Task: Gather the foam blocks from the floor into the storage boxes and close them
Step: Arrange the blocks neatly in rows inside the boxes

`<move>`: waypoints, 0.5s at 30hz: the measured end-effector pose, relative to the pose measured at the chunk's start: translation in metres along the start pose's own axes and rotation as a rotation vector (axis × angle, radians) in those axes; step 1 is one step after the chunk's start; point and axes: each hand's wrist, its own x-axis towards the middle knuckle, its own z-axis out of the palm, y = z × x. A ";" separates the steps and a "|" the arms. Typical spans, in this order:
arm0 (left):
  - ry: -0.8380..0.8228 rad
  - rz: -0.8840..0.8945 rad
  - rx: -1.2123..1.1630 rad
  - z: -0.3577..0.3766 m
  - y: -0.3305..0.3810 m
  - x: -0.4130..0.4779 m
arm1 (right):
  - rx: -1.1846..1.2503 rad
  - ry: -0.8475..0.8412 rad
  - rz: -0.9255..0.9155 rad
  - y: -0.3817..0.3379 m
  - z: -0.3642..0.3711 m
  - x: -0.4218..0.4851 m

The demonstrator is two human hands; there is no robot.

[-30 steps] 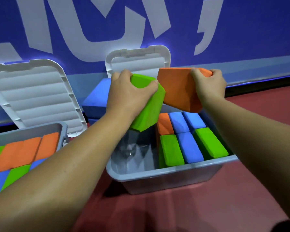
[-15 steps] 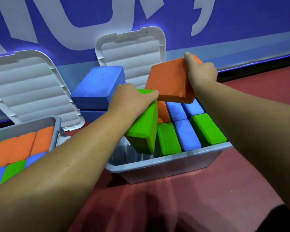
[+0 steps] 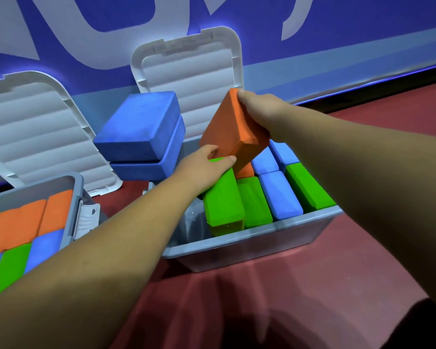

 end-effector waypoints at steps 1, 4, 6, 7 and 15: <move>-0.034 -0.001 -0.042 0.000 -0.004 0.002 | 0.043 -0.075 0.043 -0.001 0.000 -0.001; -0.122 -0.035 -0.109 -0.002 -0.020 0.011 | 0.090 -0.250 0.149 0.002 0.000 -0.004; -0.201 -0.063 -0.189 -0.003 -0.028 0.016 | 0.093 -0.281 0.132 0.006 0.002 -0.004; -0.245 -0.069 -0.246 -0.003 -0.030 0.018 | 0.083 -0.268 0.103 0.007 0.005 -0.004; -0.317 -0.152 -0.343 0.023 -0.038 0.037 | -0.143 -0.197 -0.061 0.001 0.041 -0.004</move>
